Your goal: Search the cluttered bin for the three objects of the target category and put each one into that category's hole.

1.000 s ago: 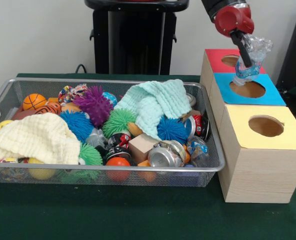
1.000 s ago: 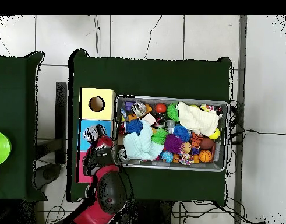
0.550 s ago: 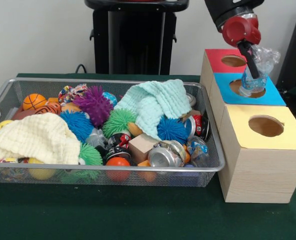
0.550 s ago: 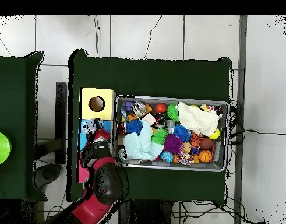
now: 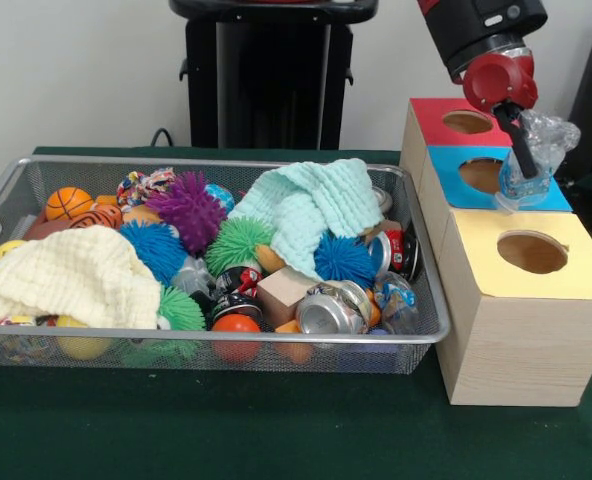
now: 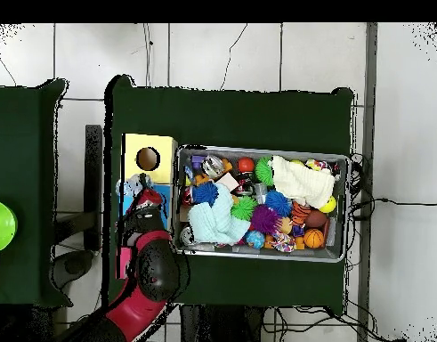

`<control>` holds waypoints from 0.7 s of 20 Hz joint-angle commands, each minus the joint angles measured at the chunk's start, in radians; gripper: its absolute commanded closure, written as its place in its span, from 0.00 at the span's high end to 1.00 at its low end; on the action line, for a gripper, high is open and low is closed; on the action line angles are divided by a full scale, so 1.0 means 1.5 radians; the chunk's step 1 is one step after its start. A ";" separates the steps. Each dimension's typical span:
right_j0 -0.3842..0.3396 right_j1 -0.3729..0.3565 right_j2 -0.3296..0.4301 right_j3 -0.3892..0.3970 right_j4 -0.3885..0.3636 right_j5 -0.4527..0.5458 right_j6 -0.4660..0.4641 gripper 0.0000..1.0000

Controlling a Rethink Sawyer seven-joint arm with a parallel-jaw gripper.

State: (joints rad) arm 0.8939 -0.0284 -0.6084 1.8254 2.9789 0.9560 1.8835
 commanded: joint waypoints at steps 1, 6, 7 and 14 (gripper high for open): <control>-0.006 0.029 0.079 -0.067 0.038 -0.039 -0.031 0.00; 0.009 0.022 0.075 -0.053 0.035 -0.034 -0.012 0.00; 0.017 0.020 0.071 -0.048 0.033 -0.033 0.002 0.00; 0.042 -0.002 0.076 -0.006 0.029 -0.012 0.027 0.00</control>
State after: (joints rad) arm 0.9398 -0.0309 -0.6084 1.8270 2.9789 0.9560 1.8835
